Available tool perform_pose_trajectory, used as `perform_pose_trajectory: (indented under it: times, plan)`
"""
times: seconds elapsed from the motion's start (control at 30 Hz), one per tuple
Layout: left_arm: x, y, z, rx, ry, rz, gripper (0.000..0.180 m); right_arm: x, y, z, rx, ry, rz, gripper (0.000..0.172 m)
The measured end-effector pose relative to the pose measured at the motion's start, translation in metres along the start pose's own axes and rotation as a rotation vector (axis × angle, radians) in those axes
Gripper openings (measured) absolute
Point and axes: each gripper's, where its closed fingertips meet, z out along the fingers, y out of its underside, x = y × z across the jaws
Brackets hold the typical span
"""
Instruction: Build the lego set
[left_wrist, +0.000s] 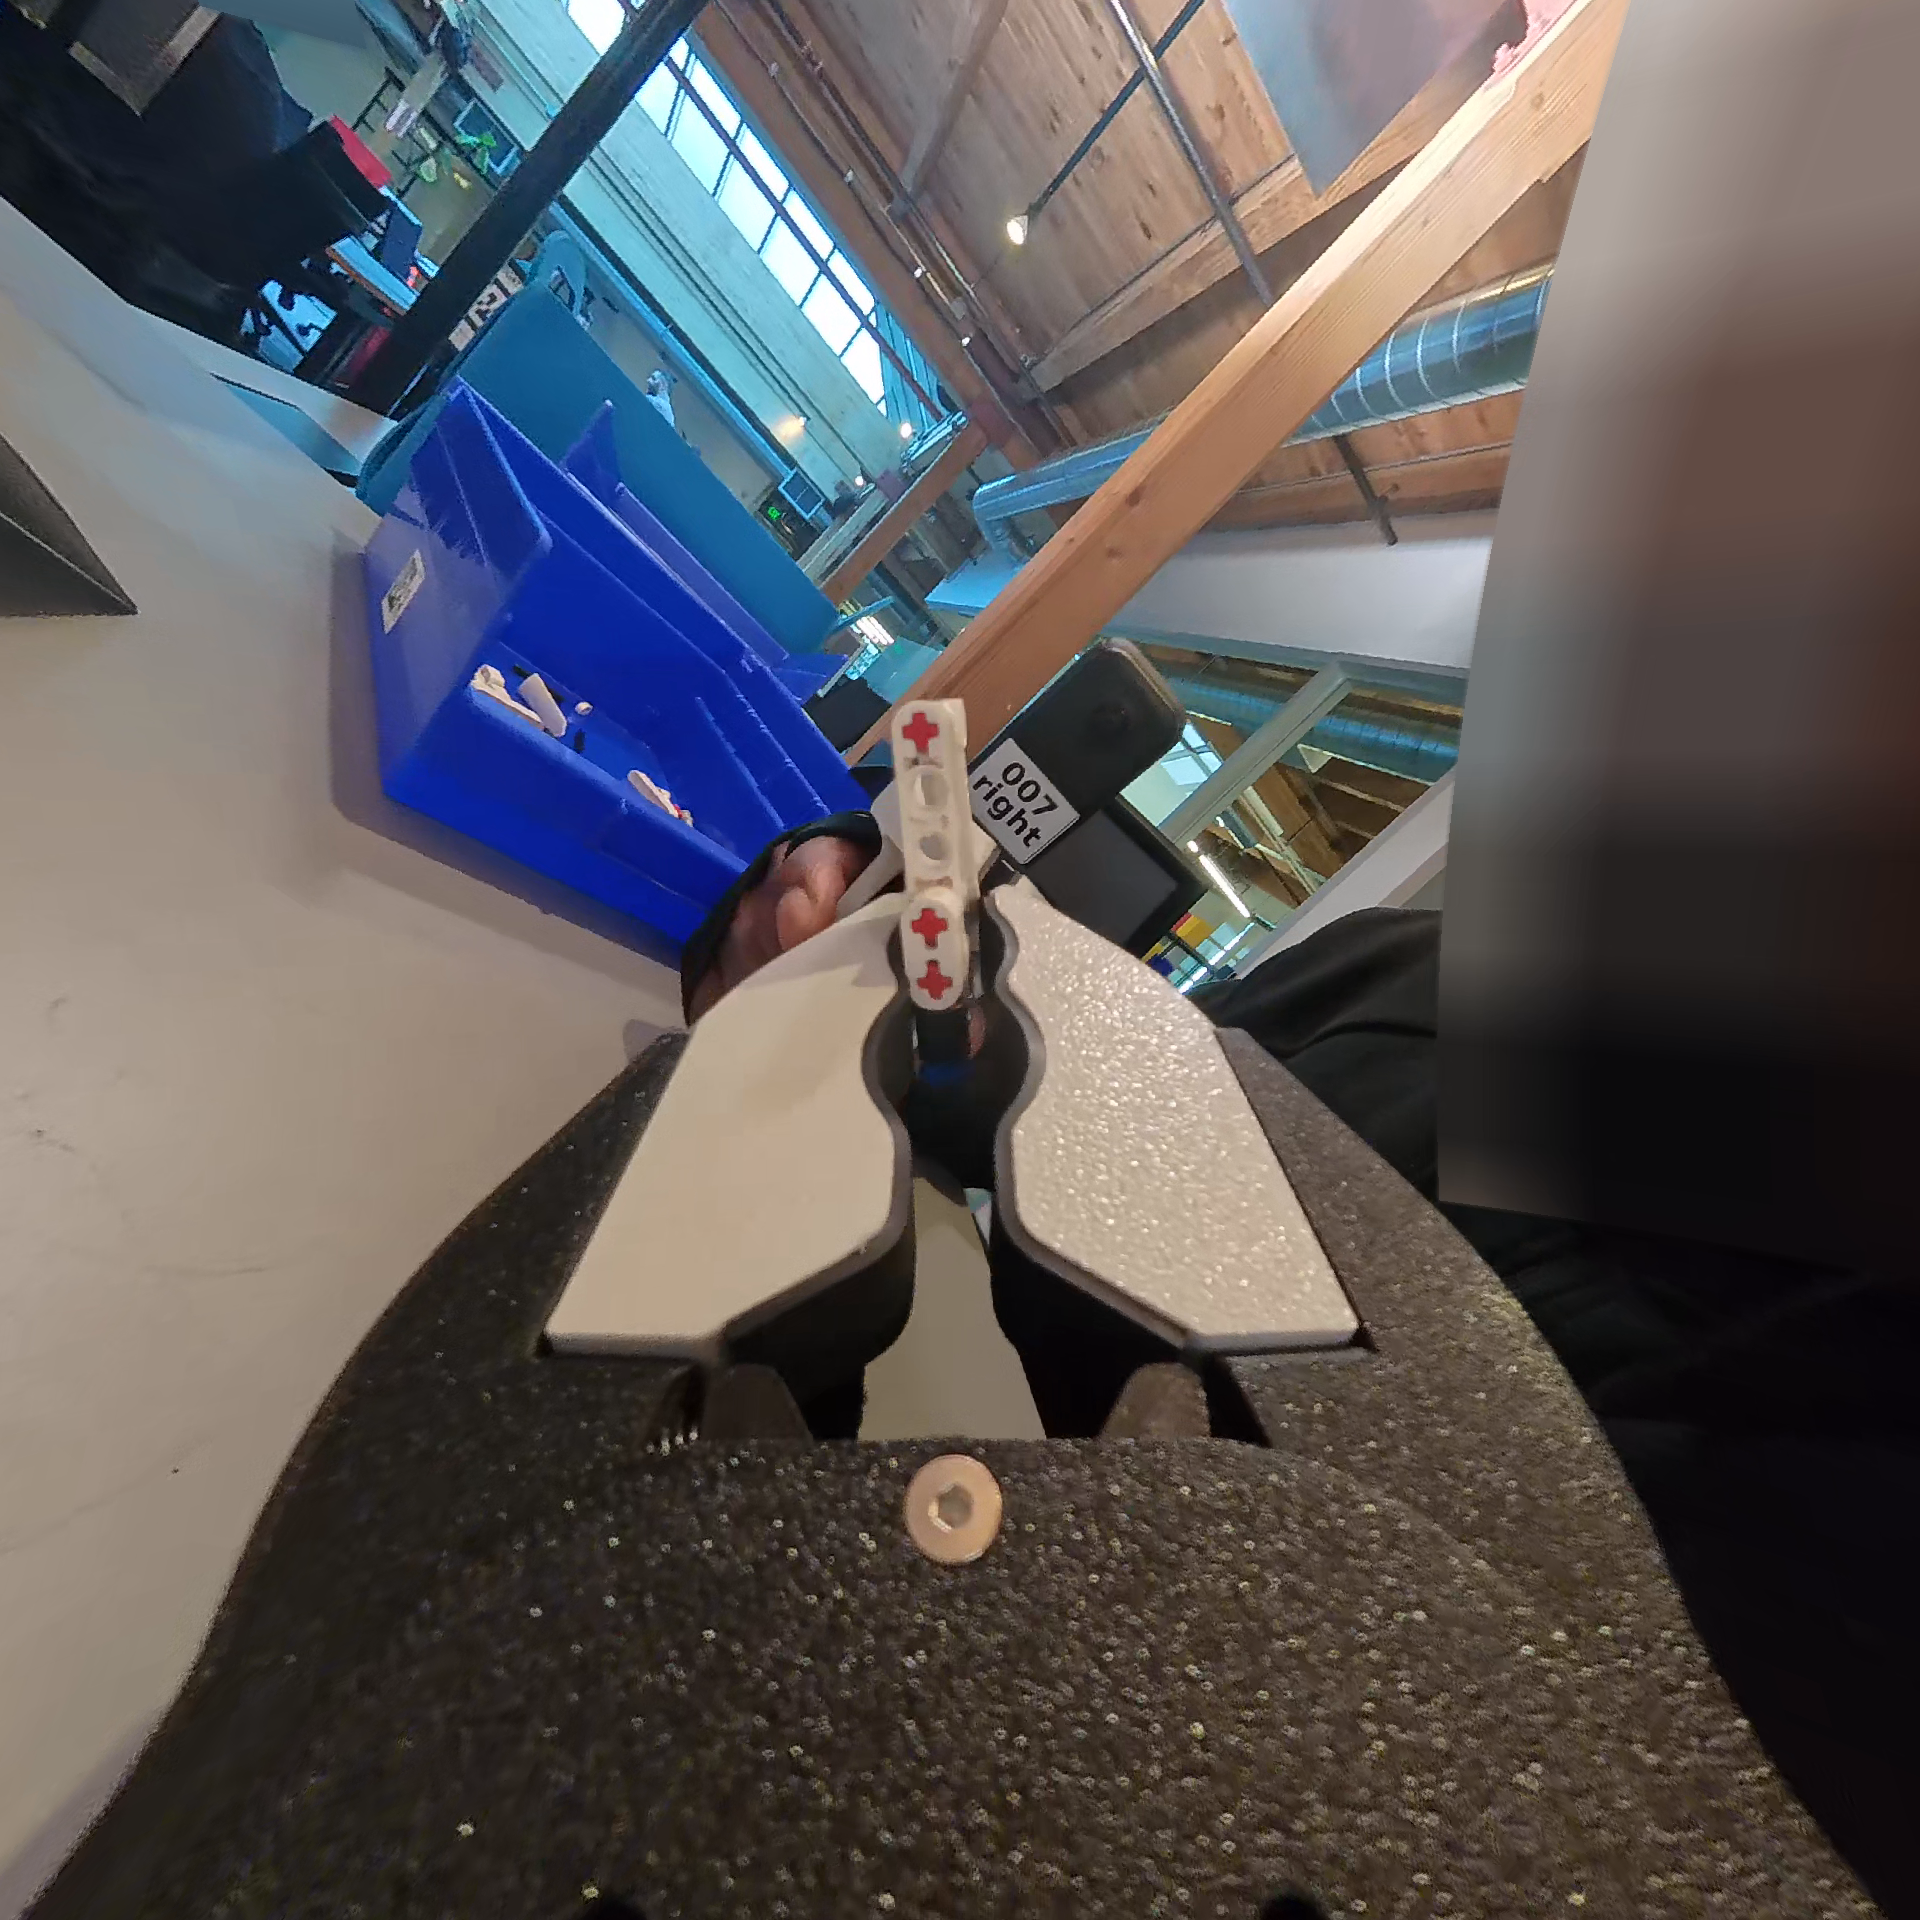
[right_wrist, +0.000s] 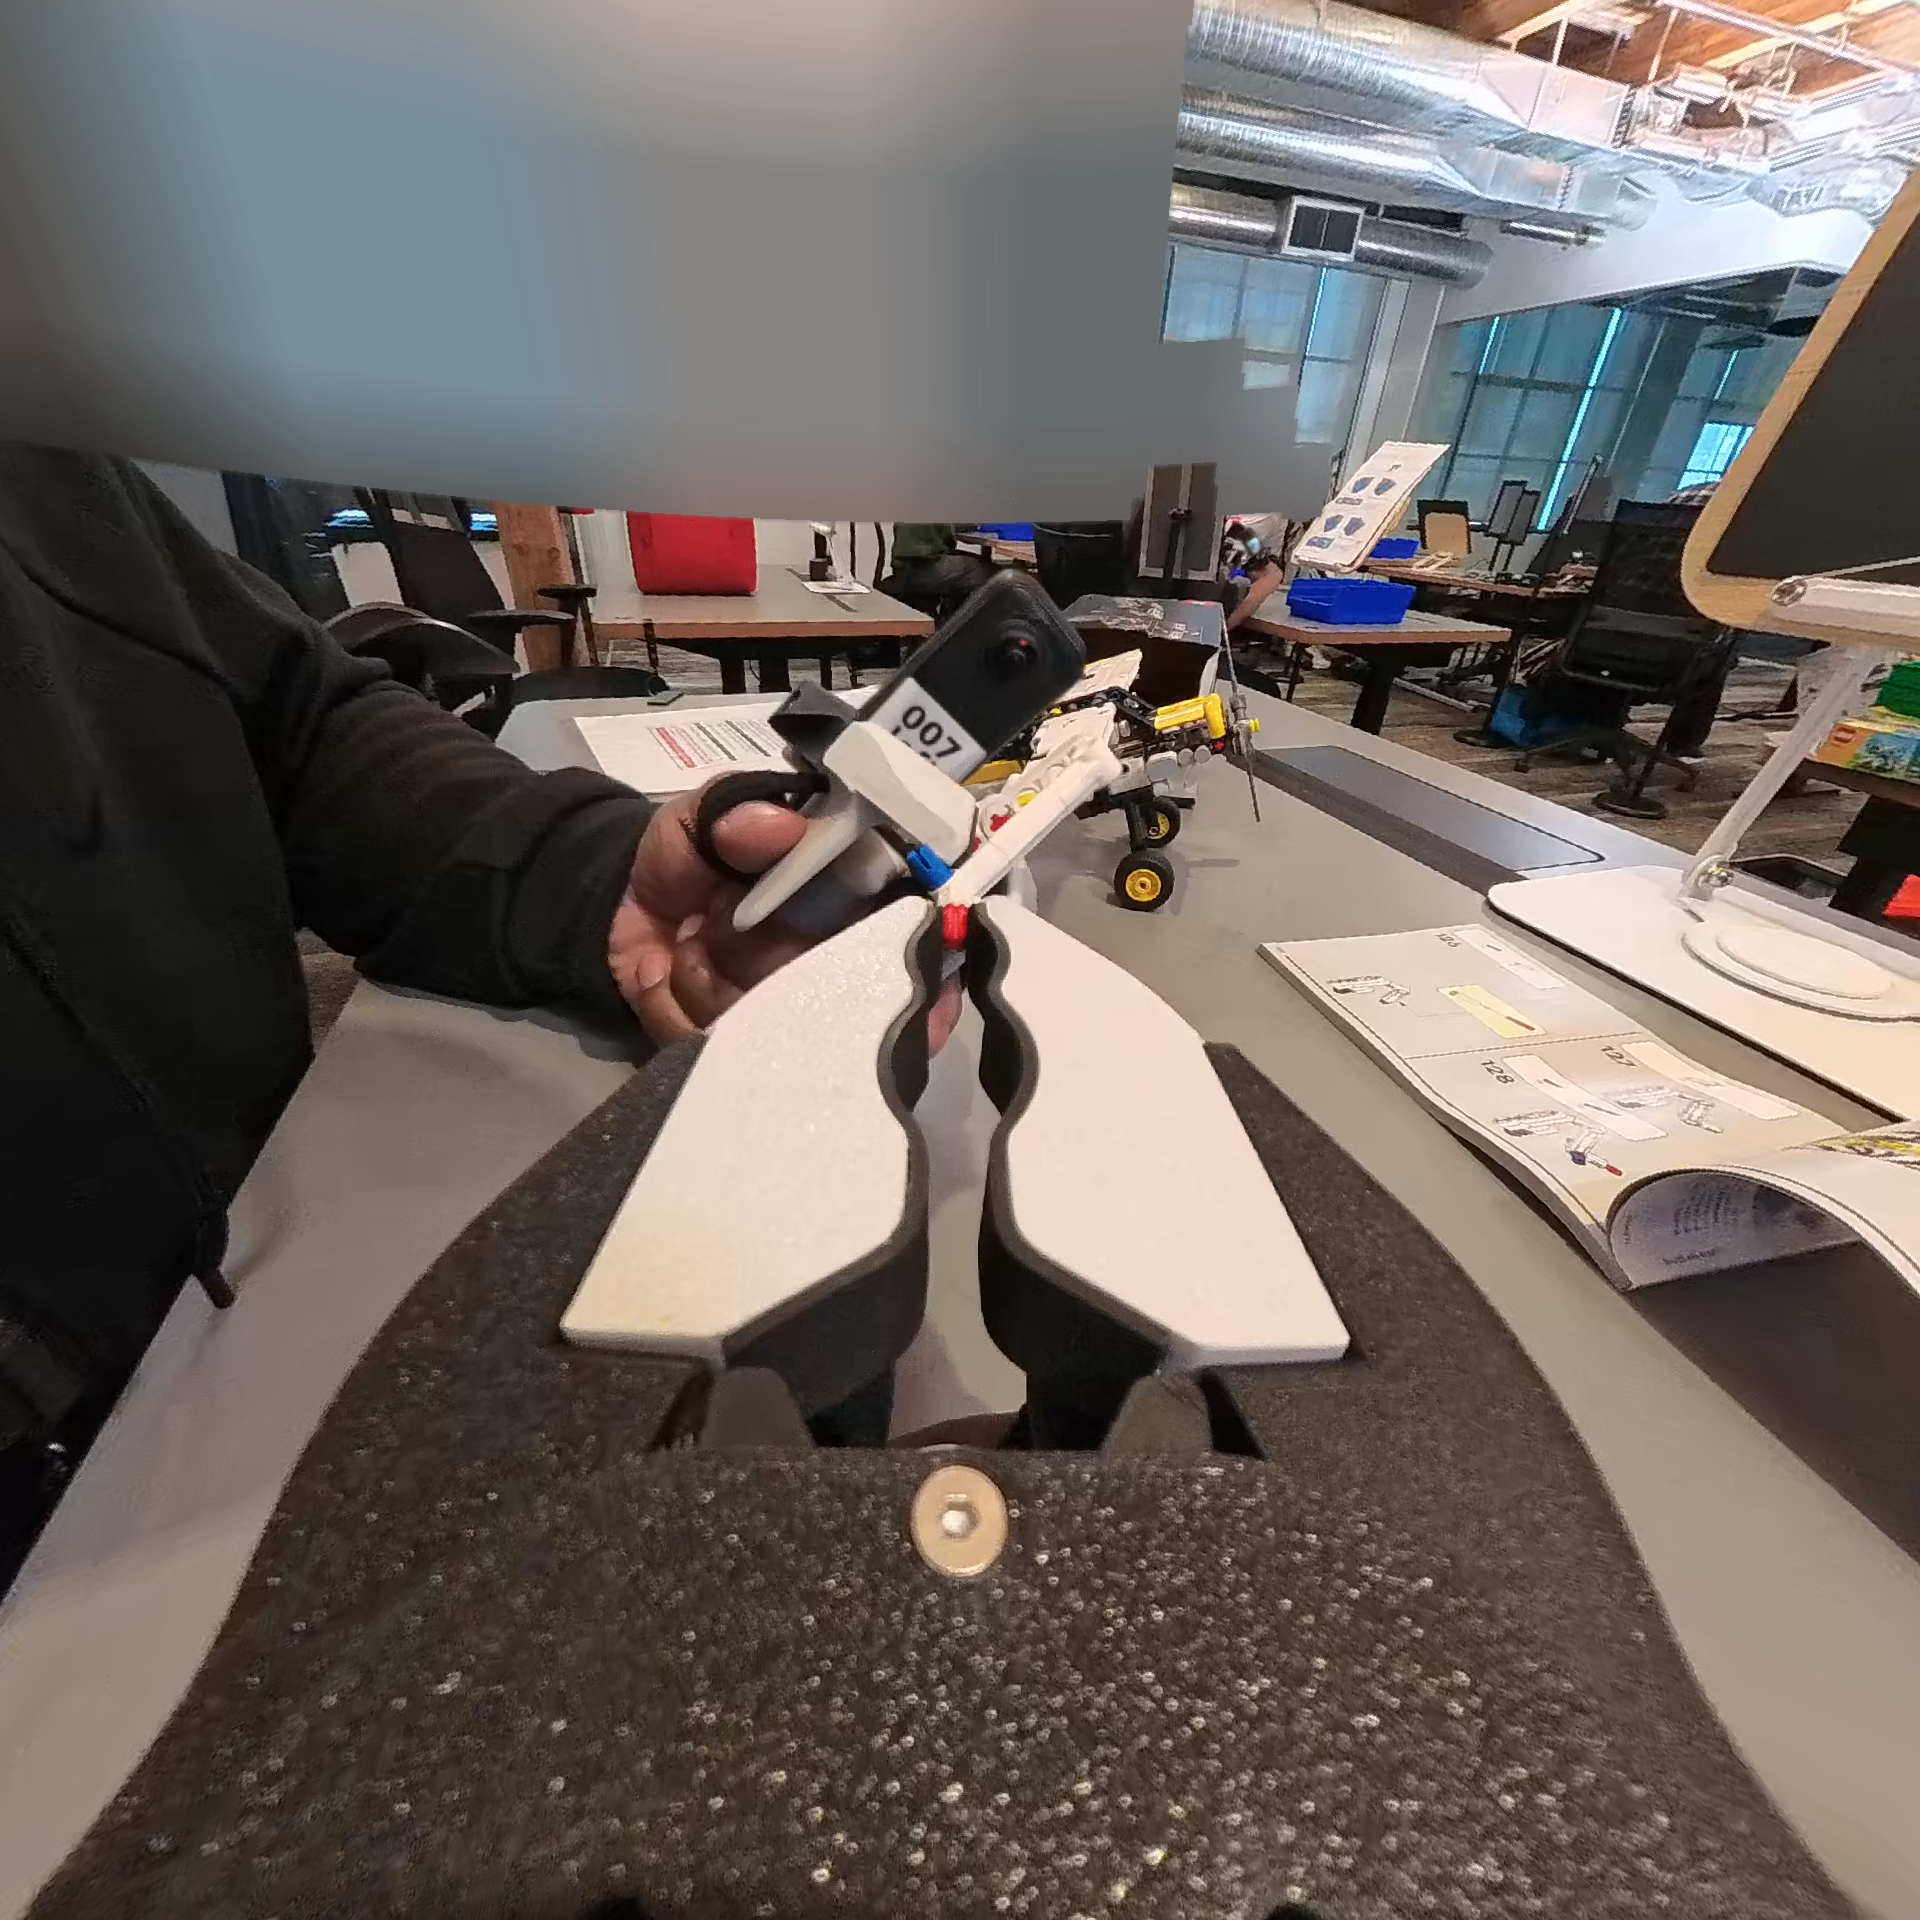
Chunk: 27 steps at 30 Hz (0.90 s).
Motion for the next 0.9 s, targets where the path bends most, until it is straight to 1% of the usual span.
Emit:
perform_pose_trajectory:
  times: [0.33,0.9]
  plan:
    - [0.0034,-0.0006,0.0007,0.037,0.055,-0.037,0.007,-0.0011,-0.0016,-0.0005,0.013,-0.014,0.022,0.004]
    - [0.0034,-0.0029,0.0003,0.050,0.056,-0.037,0.009,-0.0017,-0.0025,-0.0009,0.019,-0.026,0.037,0.003]
